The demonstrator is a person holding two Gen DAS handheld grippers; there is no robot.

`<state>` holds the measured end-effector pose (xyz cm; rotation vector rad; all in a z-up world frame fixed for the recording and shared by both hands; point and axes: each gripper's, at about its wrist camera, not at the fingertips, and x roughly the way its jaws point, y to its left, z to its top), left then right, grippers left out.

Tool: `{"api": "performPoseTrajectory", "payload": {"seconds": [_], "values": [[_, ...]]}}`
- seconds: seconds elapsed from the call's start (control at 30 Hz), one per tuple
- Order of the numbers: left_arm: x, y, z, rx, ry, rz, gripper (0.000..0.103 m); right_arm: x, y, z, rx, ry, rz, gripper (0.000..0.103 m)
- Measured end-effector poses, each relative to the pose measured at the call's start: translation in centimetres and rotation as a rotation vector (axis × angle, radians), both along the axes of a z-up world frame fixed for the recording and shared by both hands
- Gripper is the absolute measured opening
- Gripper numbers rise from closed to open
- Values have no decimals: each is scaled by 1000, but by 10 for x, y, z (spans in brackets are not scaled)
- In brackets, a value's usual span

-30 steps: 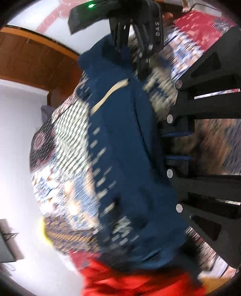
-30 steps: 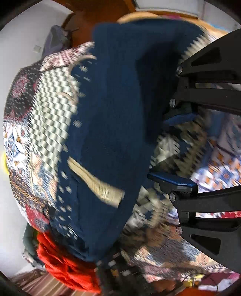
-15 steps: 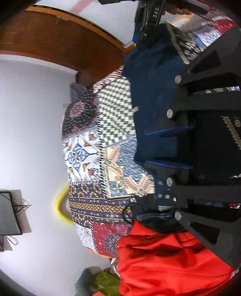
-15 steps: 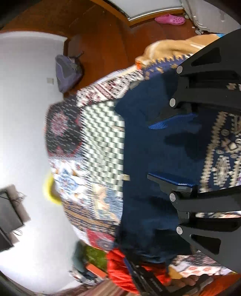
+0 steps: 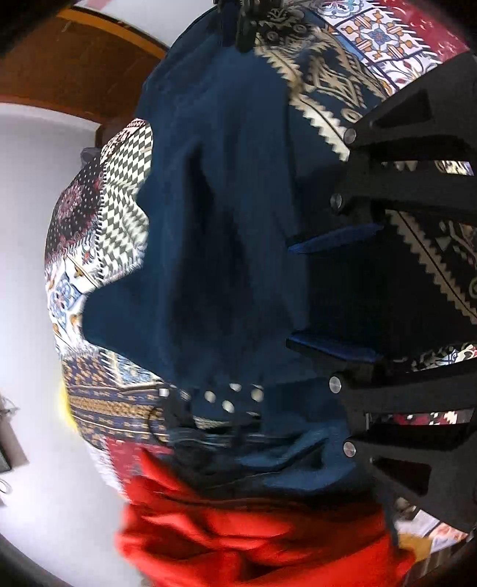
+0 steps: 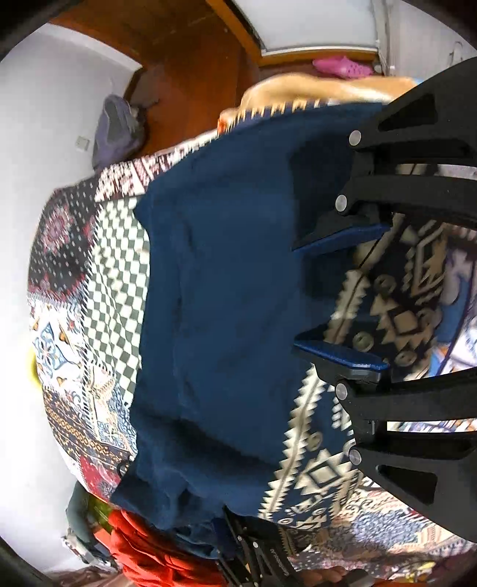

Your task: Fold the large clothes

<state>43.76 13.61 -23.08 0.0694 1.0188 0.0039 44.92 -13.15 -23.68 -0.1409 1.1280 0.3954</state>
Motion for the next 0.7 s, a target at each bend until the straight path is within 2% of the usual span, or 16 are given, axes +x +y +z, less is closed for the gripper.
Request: {"api": "performPoseTrajectory", "payload": {"seconds": [0.07, 0.13, 0.23, 0.3, 0.37, 0.47, 0.6, 0.7], "values": [[-13, -1, -2, 24, -25, -9, 47, -8, -8, 2, -36, -20, -6, 44], [-28, -7, -4, 90, -37, -34, 47, -13, -11, -1, -93, -33, -17, 52], [-46, -11, -5, 145, -43, -44, 51, -22, -18, 1, -97, -45, -8, 52], [-56, -11, -1, 149, -32, -34, 56, -28, -22, 4, -100, -52, -14, 53], [-63, -8, 4, 142, -20, -8, 72, -34, -23, 11, -92, -68, -11, 53], [-73, 3, 16, 56, -23, 44, 73, -43, -21, 21, -72, -88, -4, 53], [-95, 24, 43, -153, -103, 161, 73, -52, -19, 38, -29, -112, 15, 53], [-111, 42, 50, -316, -129, 255, 73, -57, -15, 49, 14, -119, 30, 53]]}}
